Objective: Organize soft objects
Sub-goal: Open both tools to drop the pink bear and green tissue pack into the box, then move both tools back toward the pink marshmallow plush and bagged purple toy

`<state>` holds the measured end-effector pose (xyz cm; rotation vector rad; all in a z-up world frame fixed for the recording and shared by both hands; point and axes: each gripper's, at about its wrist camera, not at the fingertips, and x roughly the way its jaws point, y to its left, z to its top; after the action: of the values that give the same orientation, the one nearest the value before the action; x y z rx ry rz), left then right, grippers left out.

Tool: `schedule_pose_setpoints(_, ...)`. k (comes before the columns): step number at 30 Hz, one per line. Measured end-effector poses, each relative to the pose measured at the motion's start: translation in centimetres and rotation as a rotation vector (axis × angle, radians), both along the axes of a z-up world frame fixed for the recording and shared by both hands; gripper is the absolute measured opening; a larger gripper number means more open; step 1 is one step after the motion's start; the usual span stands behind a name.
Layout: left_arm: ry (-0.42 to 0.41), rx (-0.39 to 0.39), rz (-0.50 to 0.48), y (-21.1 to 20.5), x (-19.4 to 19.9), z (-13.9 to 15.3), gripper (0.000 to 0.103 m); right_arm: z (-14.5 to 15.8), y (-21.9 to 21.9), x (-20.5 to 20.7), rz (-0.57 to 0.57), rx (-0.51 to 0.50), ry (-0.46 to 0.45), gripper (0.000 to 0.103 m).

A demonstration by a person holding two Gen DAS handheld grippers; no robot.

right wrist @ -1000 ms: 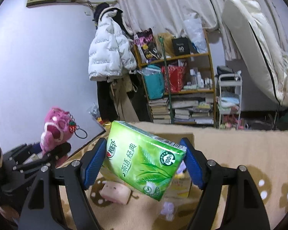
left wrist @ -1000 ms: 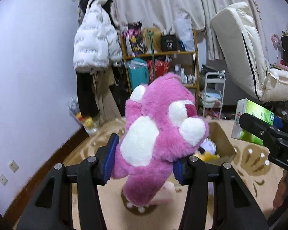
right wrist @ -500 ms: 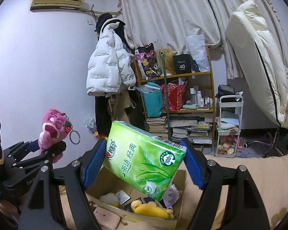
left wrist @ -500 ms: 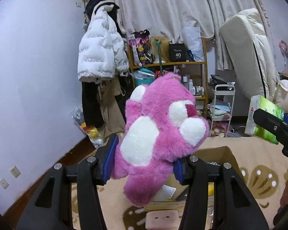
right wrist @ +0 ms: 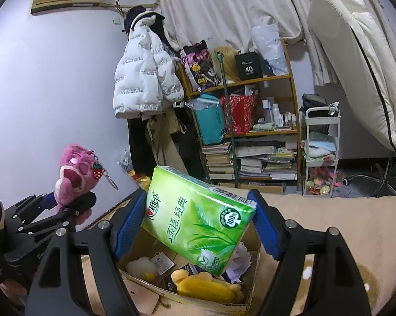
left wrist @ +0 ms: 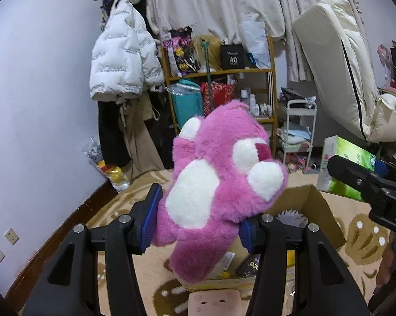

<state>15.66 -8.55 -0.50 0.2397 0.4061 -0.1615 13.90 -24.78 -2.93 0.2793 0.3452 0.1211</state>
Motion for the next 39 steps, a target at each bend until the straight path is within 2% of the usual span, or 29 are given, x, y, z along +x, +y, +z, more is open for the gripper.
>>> schedule_pose_setpoints(15,0.174,0.006,0.007,0.3,3.0,-4.6,0.054,-3.4,0.1,2.4,0.029,-0.002,0.105,0.083)
schedule_pose_setpoints(20,0.165,0.056,0.034,-0.1,3.0,-5.3,0.059,-4.5,-0.2,2.9,0.028,0.024,0.145,0.084)
schedule_pose_setpoints(22,0.177,0.054,0.029,-0.1,2.9,-5.3,0.066,-4.7,-0.3,2.8,0.027,0.032,0.149,0.085)
schedule_pose_setpoints(25,0.192,0.044,0.029,0.1,2.8,-5.5,0.069,-4.4,-0.3,2.4,0.005,0.019,0.128,0.094)
schedule_pose_setpoints(29,0.204,0.042,0.038,0.5,2.6,-5.4,0.069,-4.1,-0.4,2.1,-0.004,0.009,0.122,0.101)
schedule_pose_setpoints(32,0.21,0.029,0.037,1.0,2.2,-5.0,0.069,-4.0,-0.7,1.8,-0.008,0.031,0.133,0.102)
schedule_pose_setpoints(36,0.188,0.034,0.04,1.4,1.3,-4.5,0.08,-3.8,-1.0,1.3,-0.015,0.054,0.141,0.102)
schedule_pose_setpoints(39,0.186,0.029,0.04,1.6,0.8,-4.1,0.08,-3.5,-1.1,0.4,-0.018,0.062,0.141,0.103)
